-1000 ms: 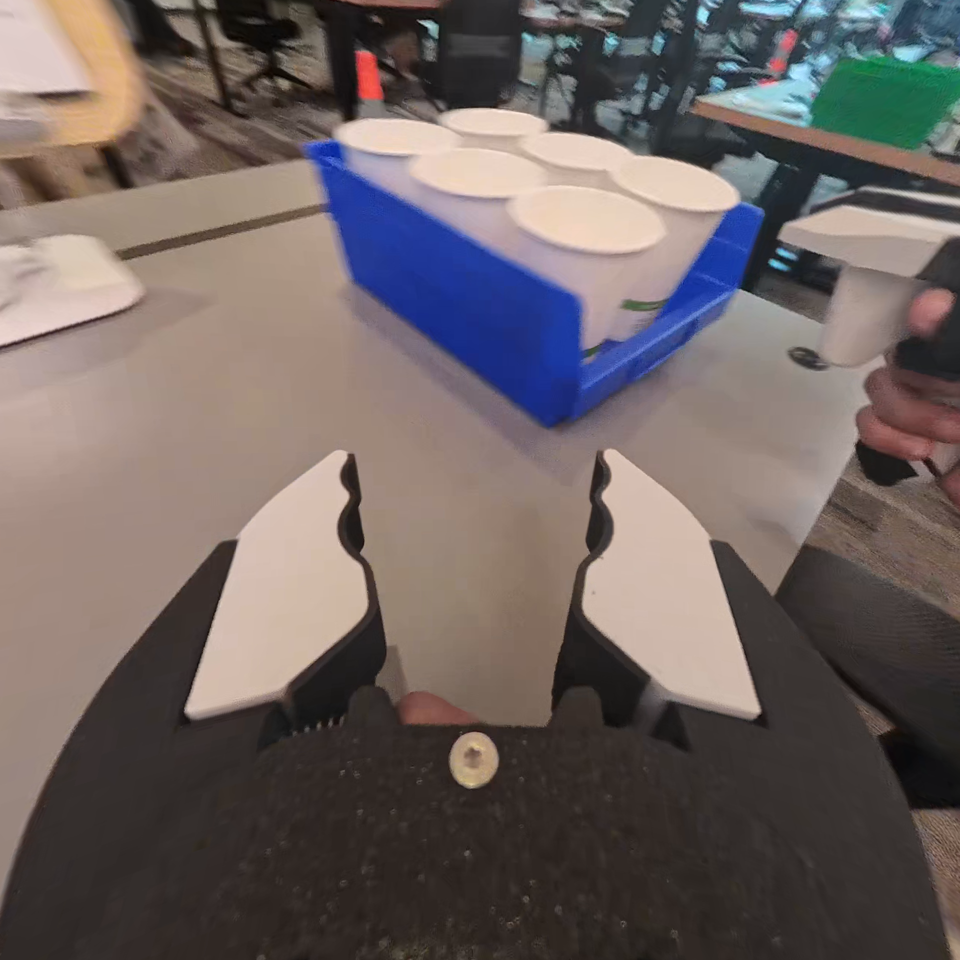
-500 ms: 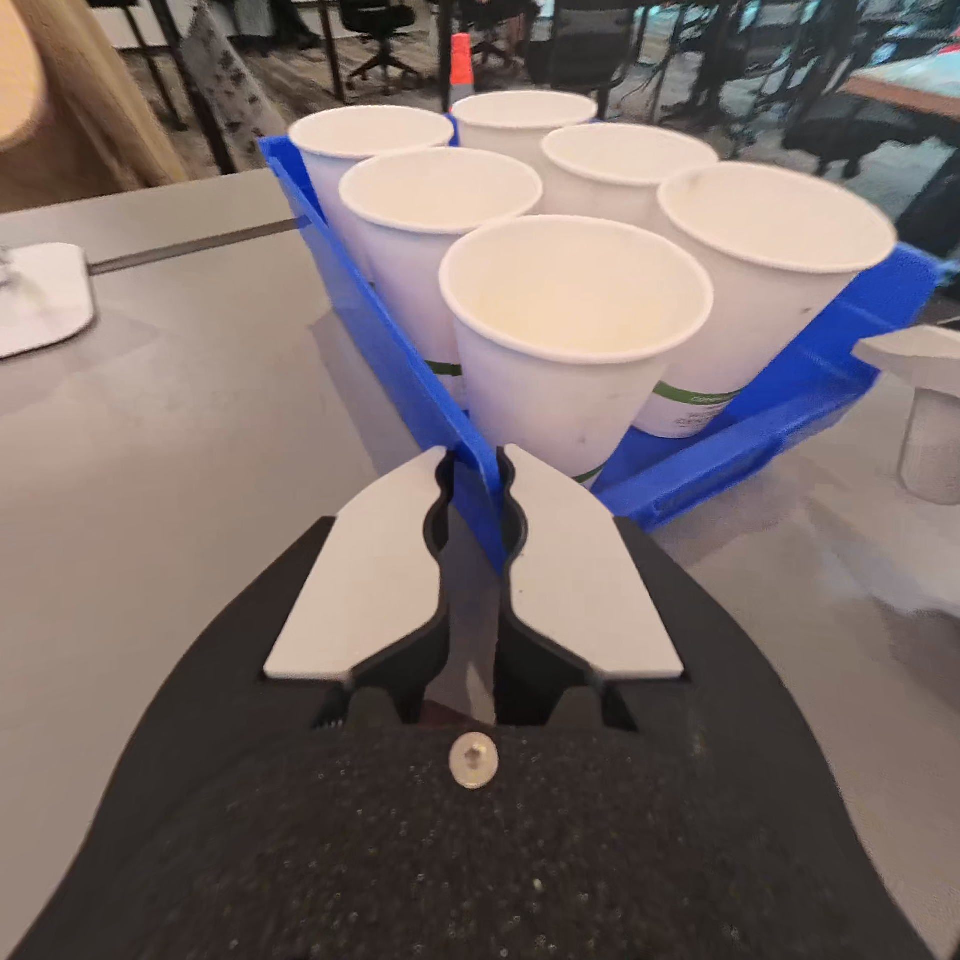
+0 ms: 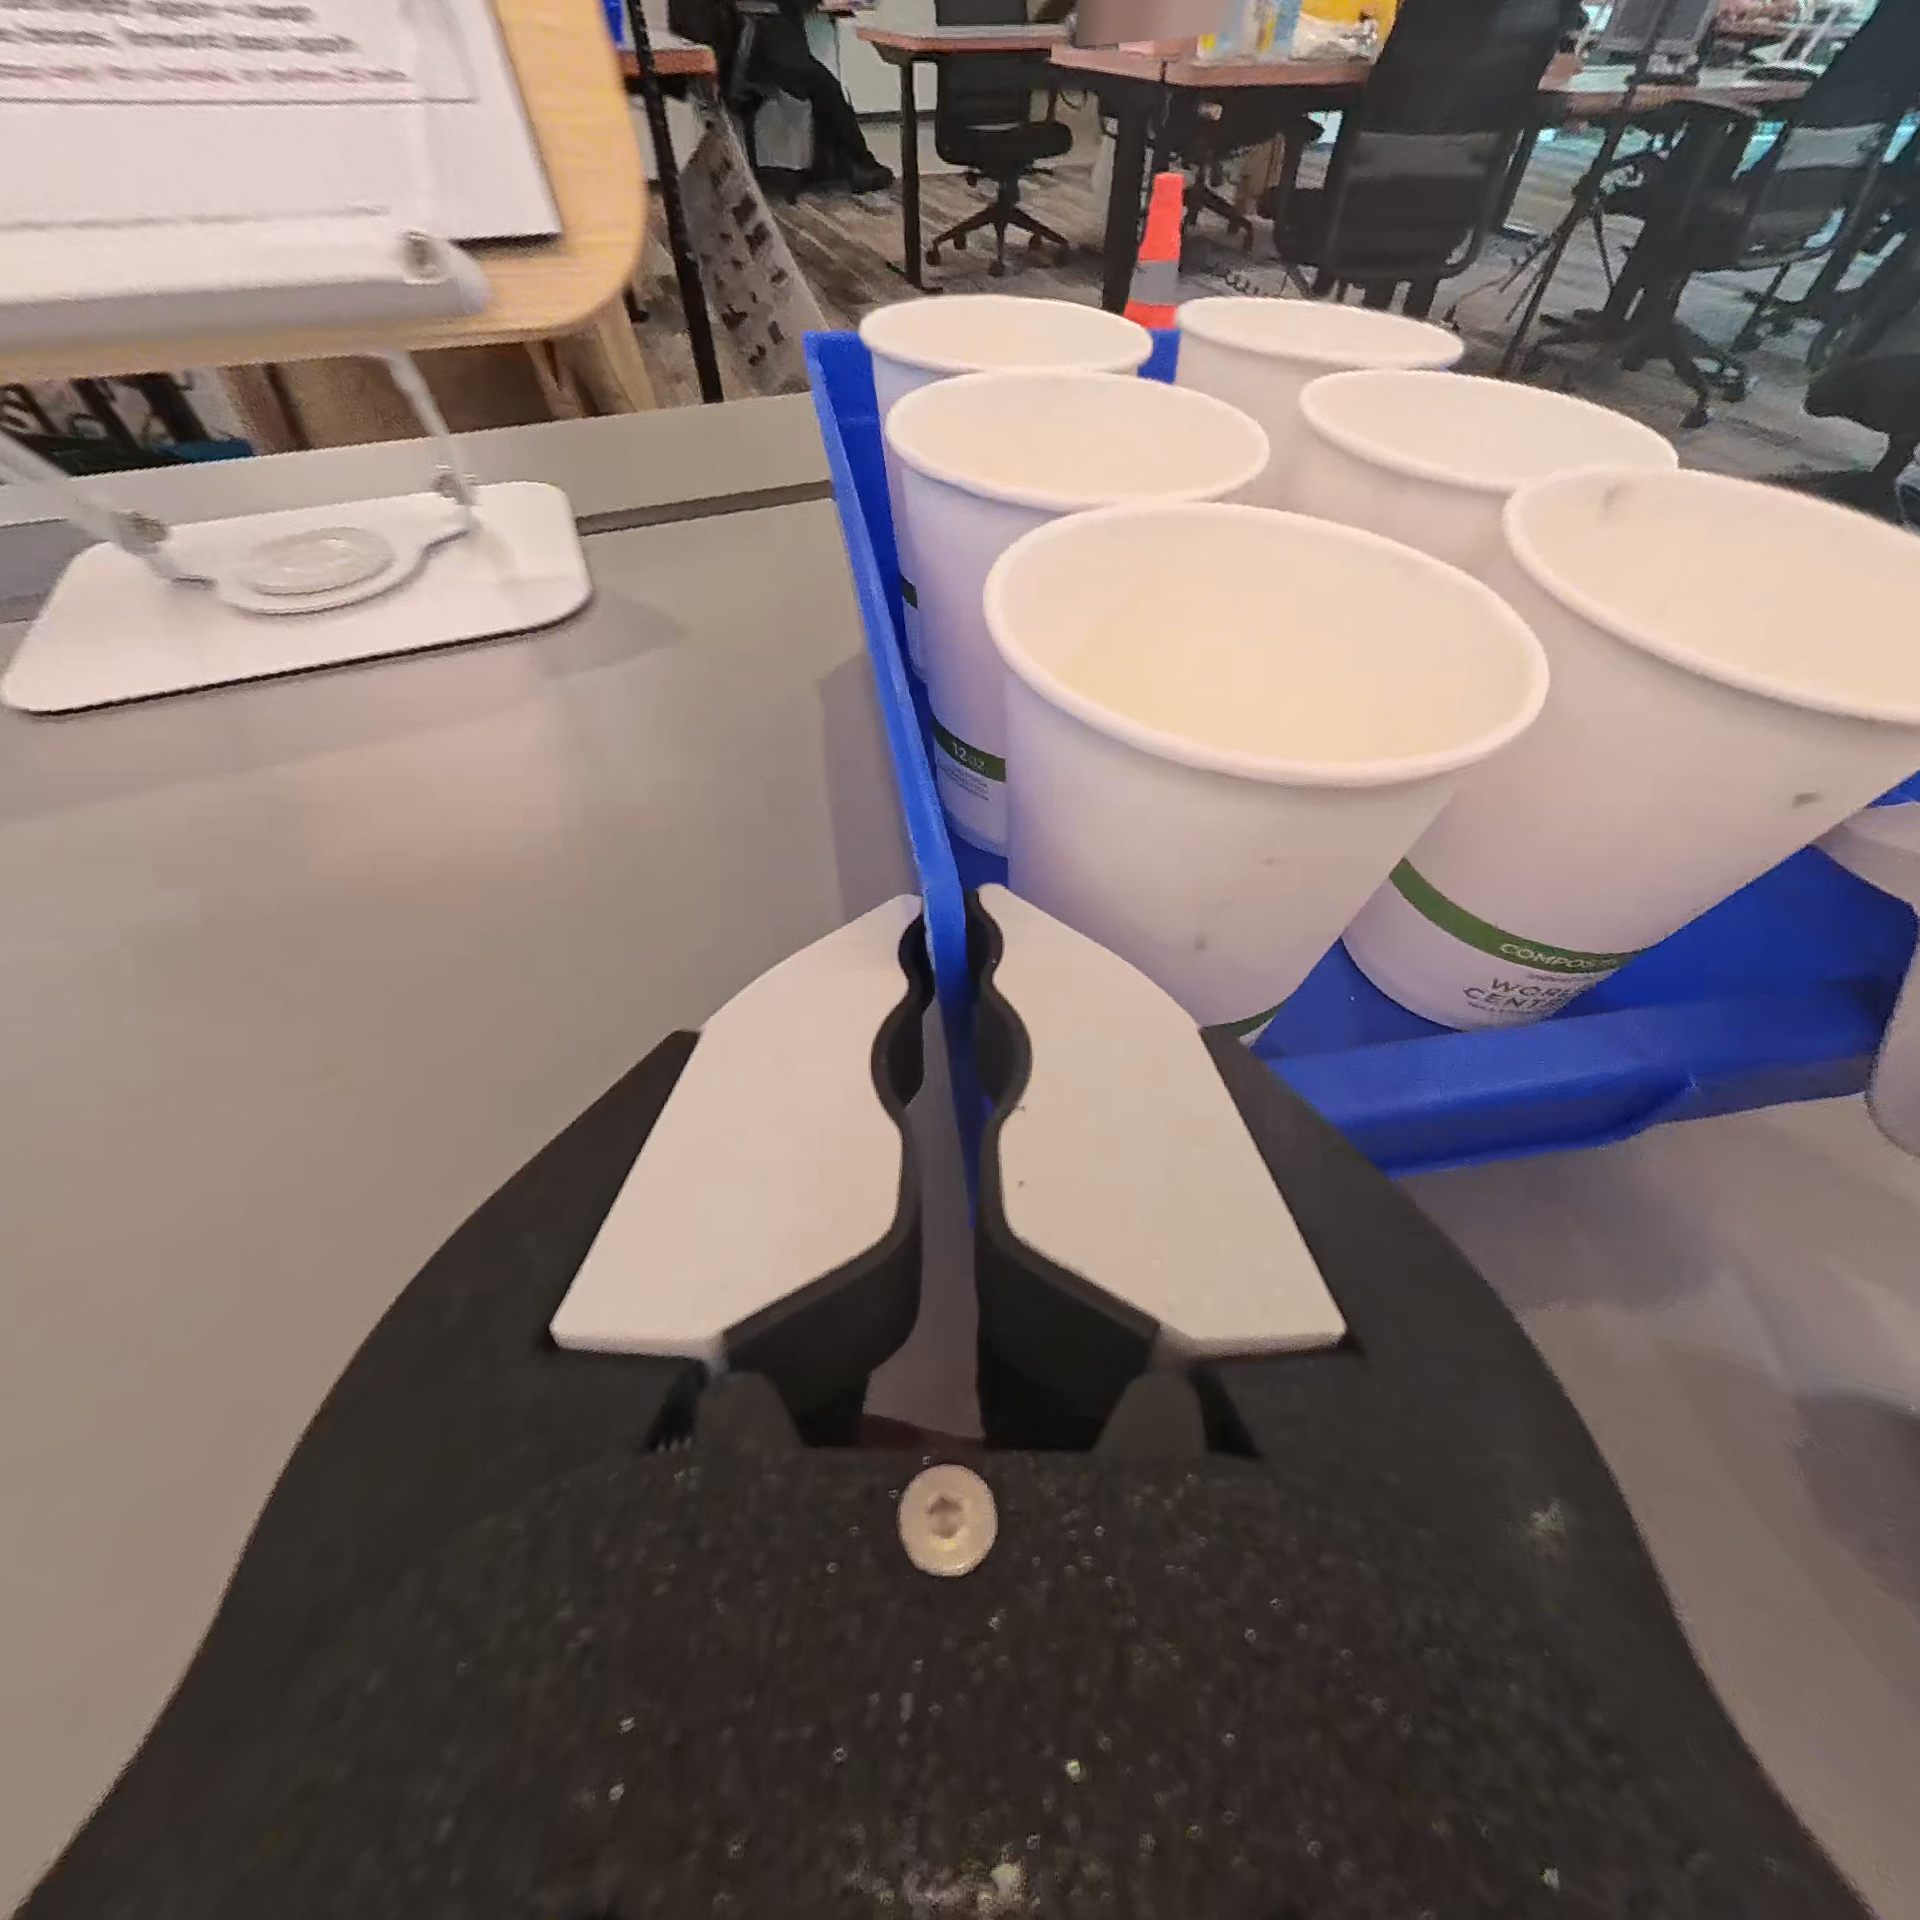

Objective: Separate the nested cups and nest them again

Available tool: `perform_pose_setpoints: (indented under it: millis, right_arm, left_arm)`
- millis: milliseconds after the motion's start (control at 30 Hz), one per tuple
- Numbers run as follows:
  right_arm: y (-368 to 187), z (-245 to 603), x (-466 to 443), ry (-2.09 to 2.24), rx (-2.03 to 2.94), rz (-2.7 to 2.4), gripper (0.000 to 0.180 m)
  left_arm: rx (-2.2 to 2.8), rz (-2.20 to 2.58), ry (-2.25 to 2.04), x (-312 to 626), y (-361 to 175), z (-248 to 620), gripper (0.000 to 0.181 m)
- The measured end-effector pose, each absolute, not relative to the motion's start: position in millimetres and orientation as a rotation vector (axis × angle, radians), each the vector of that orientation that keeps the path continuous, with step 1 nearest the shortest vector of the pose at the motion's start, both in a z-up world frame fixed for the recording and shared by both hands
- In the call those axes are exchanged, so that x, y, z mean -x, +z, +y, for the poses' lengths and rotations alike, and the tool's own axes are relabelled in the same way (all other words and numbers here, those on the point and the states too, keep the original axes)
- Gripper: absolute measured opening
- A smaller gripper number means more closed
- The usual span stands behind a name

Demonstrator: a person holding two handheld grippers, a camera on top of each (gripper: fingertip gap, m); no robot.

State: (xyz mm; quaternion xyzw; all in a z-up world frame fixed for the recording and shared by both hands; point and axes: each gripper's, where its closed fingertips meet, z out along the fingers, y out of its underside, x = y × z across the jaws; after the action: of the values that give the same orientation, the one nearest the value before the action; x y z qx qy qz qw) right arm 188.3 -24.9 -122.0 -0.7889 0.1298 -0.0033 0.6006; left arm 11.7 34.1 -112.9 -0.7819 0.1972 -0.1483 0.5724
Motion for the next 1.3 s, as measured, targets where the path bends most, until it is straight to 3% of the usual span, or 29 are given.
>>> perform_pose_setpoints:
  millis: [467,733,767,833,867,967,1133,1300]
  right_arm:
    - [-123,21,31,0.237,1.854,0.021,0.003]
    - [-128,27,81,0.272,1.901,-0.033,0.005]
    - [-128,27,84,0.298,1.898,-0.044,0.009]
    - [-128,23,87,0.348,1.907,-0.085,0.022]
    - [-127,18,86,0.379,1.907,-0.082,0.038]
    - [-127,-8,83,0.463,1.902,-0.156,0.044]
    - [-122,-65,81,0.545,1.782,-0.383,0.037]
    - [-119,-81,85,0.518,1.705,-0.470,0.033]
  left_arm:
    - [1.825,0.181,-0.101,215,-105,18,0.004]
    - [1.880,0.120,-0.135,270,-122,25,0.004]
    - [1.904,0.118,-0.149,271,-125,27,0.007]
    - [1.949,0.157,-0.227,265,-130,26,0.051]
    - [1.989,0.158,-0.251,265,-136,21,0.072]
    - [2.022,0.174,-0.302,277,-145,-11,0.076]
    - [1.996,0.016,-0.283,363,-143,-58,0.068]
    - [2.008,-0.082,0.002,481,-129,-4,0.069]
